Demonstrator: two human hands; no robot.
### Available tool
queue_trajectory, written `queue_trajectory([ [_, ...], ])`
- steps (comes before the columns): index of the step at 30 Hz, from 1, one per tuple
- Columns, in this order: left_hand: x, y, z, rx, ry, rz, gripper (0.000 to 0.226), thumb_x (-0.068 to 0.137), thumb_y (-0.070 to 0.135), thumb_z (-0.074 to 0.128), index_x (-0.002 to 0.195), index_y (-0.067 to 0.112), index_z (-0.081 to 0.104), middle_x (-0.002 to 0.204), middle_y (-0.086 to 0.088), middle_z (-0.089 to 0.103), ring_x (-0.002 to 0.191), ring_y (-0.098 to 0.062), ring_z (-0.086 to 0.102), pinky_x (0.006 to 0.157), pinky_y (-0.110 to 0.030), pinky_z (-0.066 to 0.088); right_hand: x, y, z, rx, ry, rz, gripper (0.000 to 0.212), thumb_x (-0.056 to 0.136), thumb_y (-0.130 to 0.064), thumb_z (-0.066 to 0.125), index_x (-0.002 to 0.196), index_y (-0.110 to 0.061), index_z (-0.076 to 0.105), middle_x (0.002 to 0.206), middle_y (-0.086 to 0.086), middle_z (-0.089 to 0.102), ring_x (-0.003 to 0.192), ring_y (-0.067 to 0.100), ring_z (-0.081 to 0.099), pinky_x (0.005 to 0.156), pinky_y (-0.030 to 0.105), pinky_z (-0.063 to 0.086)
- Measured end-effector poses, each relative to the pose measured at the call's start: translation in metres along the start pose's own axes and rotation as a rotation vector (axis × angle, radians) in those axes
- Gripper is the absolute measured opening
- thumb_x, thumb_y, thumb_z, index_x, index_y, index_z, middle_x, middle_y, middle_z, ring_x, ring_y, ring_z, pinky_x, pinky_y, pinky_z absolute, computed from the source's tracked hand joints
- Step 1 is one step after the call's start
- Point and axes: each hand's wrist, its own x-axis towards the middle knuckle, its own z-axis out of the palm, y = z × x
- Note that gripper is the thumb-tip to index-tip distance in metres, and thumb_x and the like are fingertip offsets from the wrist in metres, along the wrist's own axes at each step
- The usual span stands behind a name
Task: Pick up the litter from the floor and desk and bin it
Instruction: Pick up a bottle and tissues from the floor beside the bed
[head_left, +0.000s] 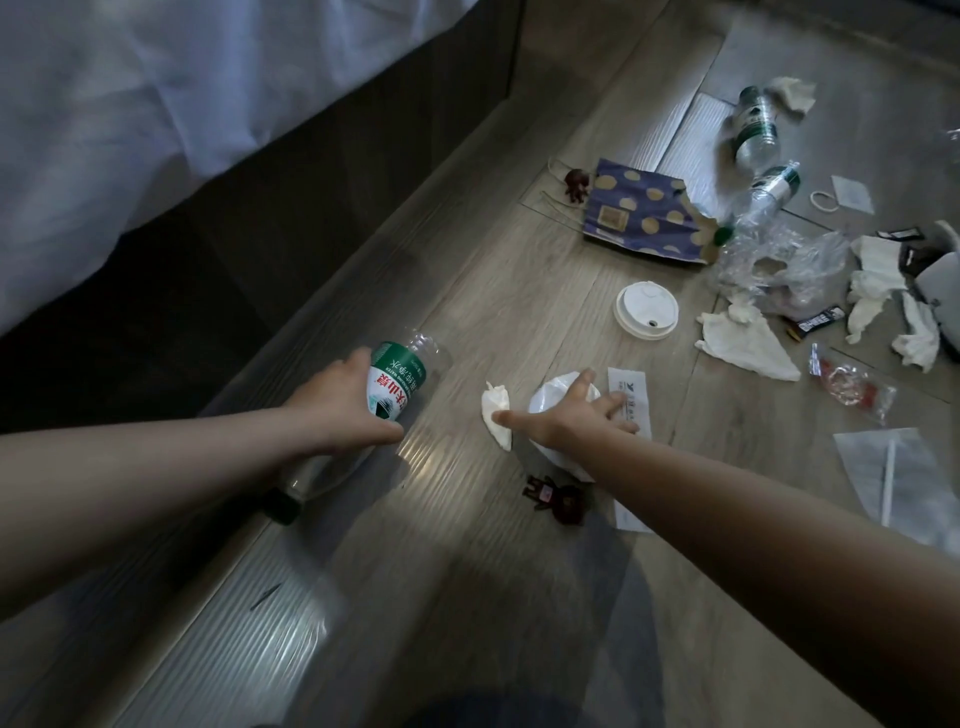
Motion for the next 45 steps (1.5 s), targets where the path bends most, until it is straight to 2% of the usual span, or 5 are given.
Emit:
queue_trajectory([
  [14,-0.011,0.017,0.000,0.020,-0.034,0.055,0.091,0.062,0.040,0.079,0.136,0.018,0.032,0.112,-0.006,0.053,0.093,-0.023,0.059,0.077,-0.037,0.054,0.009,0.069,-0.023,-0.068,0.033,-0.262,0.099,0.078,-0.050,0.068,0.153,-0.022,0.010,0.157,0.012,0.017,0.140,0.038,0.025,0.112,0.046,0.029],
  [19,-0.015,0.019,0.001,0.015,-0.027,0.074,0.090,0.060,0.041,0.078,0.135,0.020,0.033,0.109,-0.003,0.053,0.089,-0.020,0.059,0.071,-0.034,0.053,0.006,0.086,-0.022,-0.153,-0.062,-0.369,0.094,0.080,-0.053,0.065,0.153,-0.029,0.010,0.161,0.008,0.003,0.145,0.037,0.011,0.114,0.049,0.023],
  [24,-0.017,0.020,0.003,0.032,-0.038,0.075,0.094,0.060,0.043,0.078,0.137,0.021,0.030,0.109,-0.001,0.050,0.087,-0.018,0.057,0.065,-0.028,0.047,-0.004,0.095,-0.014,-0.154,-0.222,-0.388,0.126,0.056,-0.078,0.069,0.152,-0.039,-0.003,0.159,0.003,-0.023,0.145,0.035,-0.018,0.117,0.056,0.006],
  [30,-0.015,0.021,0.005,0.067,-0.027,0.080,0.090,0.058,0.044,0.078,0.133,0.020,0.034,0.109,-0.003,0.052,0.089,-0.020,0.058,0.074,-0.036,0.054,-0.009,0.094,0.004,-0.199,-0.126,-0.402,0.147,0.039,-0.080,0.074,0.144,-0.044,-0.021,0.157,0.002,-0.028,0.143,0.038,-0.022,0.110,0.070,0.011],
  [45,-0.007,0.019,0.013,0.054,-0.075,0.062,0.083,0.060,0.042,0.079,0.128,0.019,0.036,0.110,-0.004,0.052,0.089,-0.020,0.058,0.071,-0.034,0.053,-0.009,0.102,0.008,-0.230,0.212,-0.573,0.074,0.073,-0.057,0.067,0.133,-0.029,0.036,0.142,0.009,0.028,0.124,0.031,0.032,0.097,0.048,0.040],
])
